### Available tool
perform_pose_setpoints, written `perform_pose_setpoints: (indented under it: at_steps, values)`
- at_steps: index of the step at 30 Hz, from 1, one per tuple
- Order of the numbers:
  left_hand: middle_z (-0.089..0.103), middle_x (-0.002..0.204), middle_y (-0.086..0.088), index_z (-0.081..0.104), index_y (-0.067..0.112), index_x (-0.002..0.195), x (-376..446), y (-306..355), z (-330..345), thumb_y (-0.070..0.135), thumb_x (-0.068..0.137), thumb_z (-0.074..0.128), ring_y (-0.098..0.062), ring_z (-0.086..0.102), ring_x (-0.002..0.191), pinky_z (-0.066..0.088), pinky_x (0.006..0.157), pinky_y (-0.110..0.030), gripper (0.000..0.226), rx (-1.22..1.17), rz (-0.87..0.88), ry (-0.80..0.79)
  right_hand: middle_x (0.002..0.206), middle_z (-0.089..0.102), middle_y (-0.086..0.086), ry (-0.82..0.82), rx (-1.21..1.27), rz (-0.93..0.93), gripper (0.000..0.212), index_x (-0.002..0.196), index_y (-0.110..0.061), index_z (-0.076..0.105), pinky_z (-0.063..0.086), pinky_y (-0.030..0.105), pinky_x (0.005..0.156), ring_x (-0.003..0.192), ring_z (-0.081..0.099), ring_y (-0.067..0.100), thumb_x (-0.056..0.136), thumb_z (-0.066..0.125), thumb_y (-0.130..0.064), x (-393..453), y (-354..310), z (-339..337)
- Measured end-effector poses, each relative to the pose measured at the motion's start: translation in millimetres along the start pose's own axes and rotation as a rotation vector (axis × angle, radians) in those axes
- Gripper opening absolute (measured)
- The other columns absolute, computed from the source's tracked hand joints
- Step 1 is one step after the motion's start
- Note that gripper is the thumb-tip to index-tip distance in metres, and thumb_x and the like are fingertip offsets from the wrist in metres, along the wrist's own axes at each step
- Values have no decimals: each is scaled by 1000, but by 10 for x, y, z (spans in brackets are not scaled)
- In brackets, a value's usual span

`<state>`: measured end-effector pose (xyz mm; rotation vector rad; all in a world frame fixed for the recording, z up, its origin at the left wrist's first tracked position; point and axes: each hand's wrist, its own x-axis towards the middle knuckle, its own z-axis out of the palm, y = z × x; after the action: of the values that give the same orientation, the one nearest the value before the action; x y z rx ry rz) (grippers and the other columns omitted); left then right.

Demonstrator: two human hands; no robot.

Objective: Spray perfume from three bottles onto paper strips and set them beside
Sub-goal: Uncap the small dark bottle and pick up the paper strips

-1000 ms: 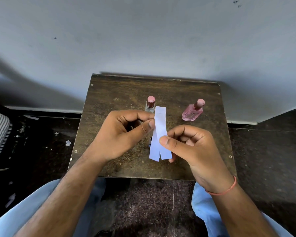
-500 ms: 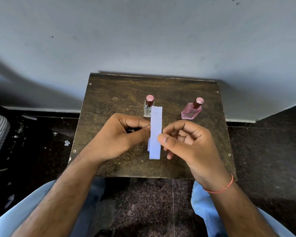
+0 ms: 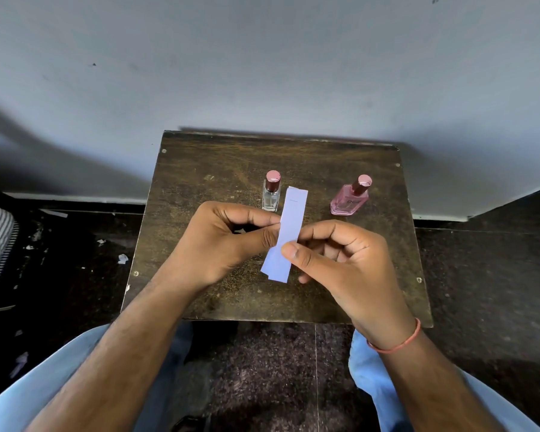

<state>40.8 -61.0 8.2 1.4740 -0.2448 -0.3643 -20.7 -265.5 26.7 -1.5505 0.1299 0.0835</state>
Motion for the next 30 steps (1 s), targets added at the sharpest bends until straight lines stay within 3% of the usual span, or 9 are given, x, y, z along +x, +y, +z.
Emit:
perform_pose_setpoints:
  at_steps: [2,5,7,11,15,20,27,30]
  values:
    - [86,101,-4,87,13,102,10,-11,-4,15,86,81,-13,82,93,61,82,-21,17,-27,-13,0,84,83,7,18,23,16,14,95,-19,84,65,34,59,65,72,15,82,90,-15,1,-12,6]
    - [82,84,16,82,-2,110,0,-14,-24,11,97,71,11,72,75,53,71,-5,22,-70,-24,-106,87,83,12,26,147,51,15,94,-19,87,62,29,58,68,73,18,82,86,-11,7,-56,1]
    - [79,81,23,79,-7,114,-16,-7,-45,10,99,68,16,68,73,49,69,-1,25,-66,-28,-155,86,84,11,33,211,77,17,93,-23,88,61,28,57,66,74,17,83,84,-11,14,-81,-20]
    - [86,110,-4,82,5,115,-19,-6,-75,14,95,75,-5,80,96,58,83,-13,23,-53,-59,-182,90,85,12,13,257,112,18,97,-24,89,59,27,57,67,75,18,81,92,-16,22,-92,-48]
    - [84,116,-5,85,15,115,-26,6,-84,24,93,81,-14,81,106,59,91,-19,25,-84,-55,-201,94,85,13,-12,314,124,32,102,-22,89,60,26,58,70,77,19,74,93,-36,14,-95,-48]
    - [85,103,8,85,20,114,-34,10,-59,14,94,74,12,72,81,53,73,-5,24,-106,-47,-191,91,85,10,-44,374,134,32,101,-22,89,62,26,58,70,79,17,73,93,-36,12,-107,-52]
    - [85,89,7,83,2,101,-12,-17,-54,9,94,73,10,70,70,52,68,-4,14,-72,34,-111,94,86,9,-57,390,144,26,100,-23,89,63,26,60,75,81,18,75,90,-31,10,-139,-60]
    - [83,86,8,81,2,101,-21,-13,-67,9,95,72,8,70,70,52,68,-5,13,-60,70,-108,93,86,9,-60,382,141,27,100,-23,89,63,26,61,75,82,18,74,91,-32,9,-136,-51]
